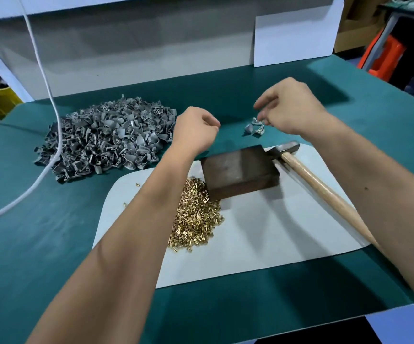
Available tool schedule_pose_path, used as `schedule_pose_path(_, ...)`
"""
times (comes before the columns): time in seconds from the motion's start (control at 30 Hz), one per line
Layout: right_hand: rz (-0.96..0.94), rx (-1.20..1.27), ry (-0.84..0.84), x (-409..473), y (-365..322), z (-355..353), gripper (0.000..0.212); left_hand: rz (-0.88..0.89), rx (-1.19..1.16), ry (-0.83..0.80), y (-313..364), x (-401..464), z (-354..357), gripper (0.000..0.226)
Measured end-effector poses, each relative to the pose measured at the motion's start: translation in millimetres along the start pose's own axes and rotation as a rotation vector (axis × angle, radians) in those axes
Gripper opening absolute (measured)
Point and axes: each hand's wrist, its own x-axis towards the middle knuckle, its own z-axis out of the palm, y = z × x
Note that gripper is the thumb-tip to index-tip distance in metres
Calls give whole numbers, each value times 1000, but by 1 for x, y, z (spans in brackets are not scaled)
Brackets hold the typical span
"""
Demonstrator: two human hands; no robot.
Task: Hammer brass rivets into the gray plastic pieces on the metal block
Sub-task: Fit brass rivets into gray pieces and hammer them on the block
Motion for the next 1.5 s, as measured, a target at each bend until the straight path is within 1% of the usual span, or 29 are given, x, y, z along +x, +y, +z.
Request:
schedule_pose_path(0.03, -69, -2, -10, -8, -14, 3, 31, -10, 14, 28, -8, -6, -8, 18)
schedule_pose_path(0.1, -261, -58, -96, -28, -45, 14, 22, -53, 53, 96, -27, -20, -26, 17)
schedule_pose_path(0.2, -596, -204, -330, -60, -86, 41, 16, -113, 161, 226, -55, -45, -52, 21)
schedule_pose_path(0.23, -678, -253, -411, -68, -97, 52, 16, -120, 211, 272, -62, -53, -59, 19)
schedule_pose_path(0.3, -747, -375, -546, -77, -111, 72, 19, -112, 312, 304, -74, -65, -68, 13)
schedule_pose_path(0.37, -746, -497, -624, -81, -120, 90, 33, -119, 342, 247, -82, -72, -71, 16)
schedule_pose_path(0.4, -744, -527, -640, -81, -122, 96, 36, -122, 320, 223, -86, -74, -71, 18)
schedule_pose_path(0.43, -746, -532, -653, -81, -125, 100, 34, -116, 294, 212, -90, -75, -72, 19)
schedule_pose_path(0.53, -751, -513, -715, -79, -128, 106, 16, -75, 255, 233, -100, -72, -71, 21)
schedule_pose_path(0.63, -726, -474, -764, -81, -126, 108, 8, -96, 247, 284, -107, -68, -68, 14)
schedule_pose_path(0.77, -685, -391, -757, -80, -118, 108, 6, -116, 239, 319, -110, -66, -65, 15)
schedule_pose_path(0.87, -662, -366, -715, -81, -113, 110, 5, -100, 212, 321, -111, -67, -64, 5)
schedule_pose_path(0.97, -666, -350, -654, -85, -113, 116, 24, -106, 206, 340, -109, -67, -64, 4)
schedule_pose_path(1.0, -672, -351, -645, -86, -114, 118, 26, -114, 205, 349, -108, -67, -63, 5)
schedule_pose_path(1.07, -679, -352, -642, -89, -114, 121, 22, -127, 205, 363, -107, -67, -63, 11)
schedule_pose_path(1.17, -666, -320, -670, -90, -113, 120, 9, -116, 257, 390, -103, -70, -61, 20)
schedule_pose_path(1.27, -646, -261, -672, -90, -111, 112, 2, -58, 288, 478, -97, -71, -61, 24)
schedule_pose_path(1.33, -644, -197, -641, -89, -110, 106, 8, -56, 160, 533, -96, -69, -62, 24)
schedule_pose_path(1.4, -657, -155, -609, -89, -109, 103, 13, -87, -63, 527, -95, -69, -63, 25)
schedule_pose_path(1.5, -676, -118, -565, -92, -107, 101, 16, -106, -212, 502, -93, -69, -62, 29)
